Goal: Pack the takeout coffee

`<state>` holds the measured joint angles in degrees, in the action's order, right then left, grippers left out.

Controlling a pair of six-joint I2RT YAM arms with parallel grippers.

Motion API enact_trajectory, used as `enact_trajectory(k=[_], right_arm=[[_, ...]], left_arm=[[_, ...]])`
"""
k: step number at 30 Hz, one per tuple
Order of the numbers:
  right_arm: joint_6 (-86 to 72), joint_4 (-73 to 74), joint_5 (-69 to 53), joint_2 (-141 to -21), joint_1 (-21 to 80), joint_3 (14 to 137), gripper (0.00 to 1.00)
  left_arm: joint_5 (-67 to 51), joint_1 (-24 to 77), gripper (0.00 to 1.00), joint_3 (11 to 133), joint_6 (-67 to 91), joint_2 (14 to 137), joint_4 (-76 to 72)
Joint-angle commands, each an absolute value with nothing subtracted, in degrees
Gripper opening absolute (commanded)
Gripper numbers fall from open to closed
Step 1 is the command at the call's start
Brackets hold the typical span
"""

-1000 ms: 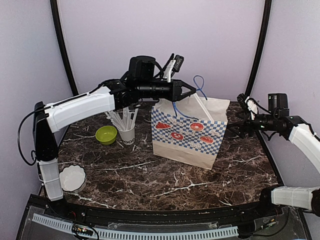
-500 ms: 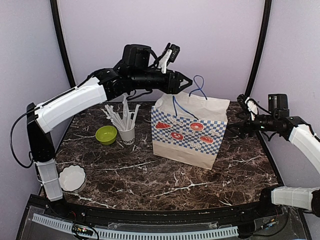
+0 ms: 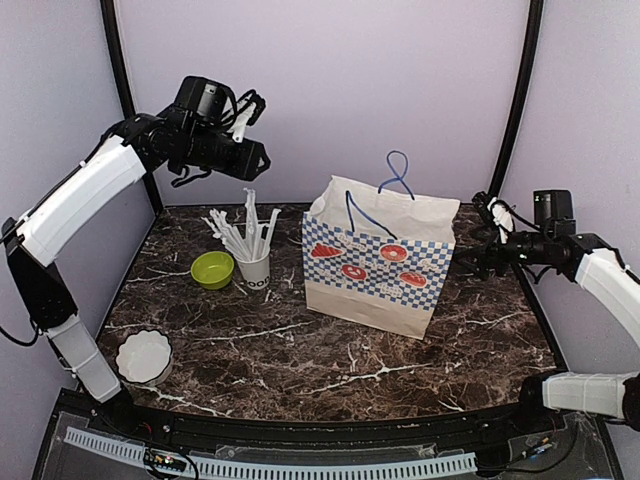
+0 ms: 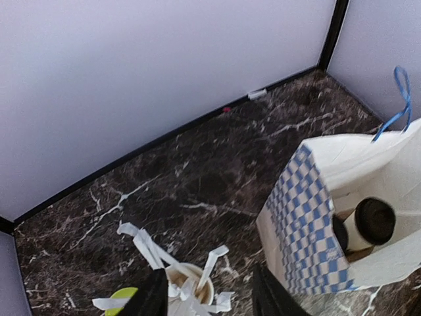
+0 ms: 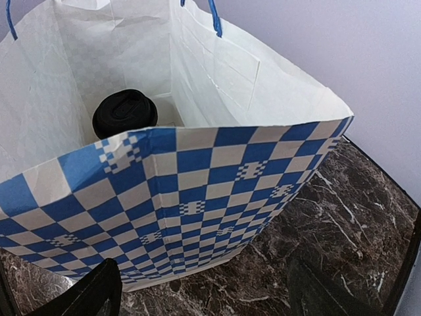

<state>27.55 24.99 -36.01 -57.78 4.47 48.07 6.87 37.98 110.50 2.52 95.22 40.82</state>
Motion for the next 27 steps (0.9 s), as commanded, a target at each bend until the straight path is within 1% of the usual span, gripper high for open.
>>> enact_trajectory(k=[1, 2, 4, 13, 14, 15, 19, 20, 23, 27], right_arm=[[27.9, 22.7, -36.3, -58.4, 4.1, 47.2, 0.88], [27.9, 22.6, -36.2, -58.4, 4.1, 47.2, 0.88], [27.9, 22.6, -35.9, -58.2, 4.1, 47.0, 0.88], [28.3, 22.2, -35.8, -57.5, 4.1, 46.3, 0.88], [28.4, 22.2, -35.8, -57.4, 4.2, 46.3, 0.88], [28.4, 22.2, -35.8, -57.5, 4.1, 46.2, 0.88], [28.5, 22.2, -35.9, -57.5, 4.1, 46.1, 0.88], [28.6, 22.2, -35.9, -57.5, 4.1, 46.1, 0.88], [28.7, 22.2, -35.7, -57.4, 4.1, 46.0, 0.88], [28.9, 22.1, -35.6, -57.8, 4.1, 45.9, 0.88]], left_arm=[[8.2, 37.5, 0.51, 111.7, 1.0, 99.8, 51.1], [8.8, 37.4, 0.53, 113.1, 0.6, 101.8, 51.6], [10.2, 37.2, 0.53, 115.3, -0.3, 104.8, 53.2], [12.0, 37.2, 0.52, 121.0, -3.0, 113.7, 53.3], [12.4, 37.1, 0.51, 121.2, -3.1, 114.0, 53.2], [12.8, 37.1, 0.48, 122.0, -3.1, 115.0, 53.2], [14.3, 37.2, 0.38, 123.4, -2.9, 116.4, 54.1], [14.3, 37.1, 0.37, 123.4, -2.9, 116.4, 54.3], [13.6, 37.2, 0.27, 123.4, -2.9, 116.4, 54.9], [12.5, 37.2, 0.18, 124.1, -2.5, 116.3, 56.2]])
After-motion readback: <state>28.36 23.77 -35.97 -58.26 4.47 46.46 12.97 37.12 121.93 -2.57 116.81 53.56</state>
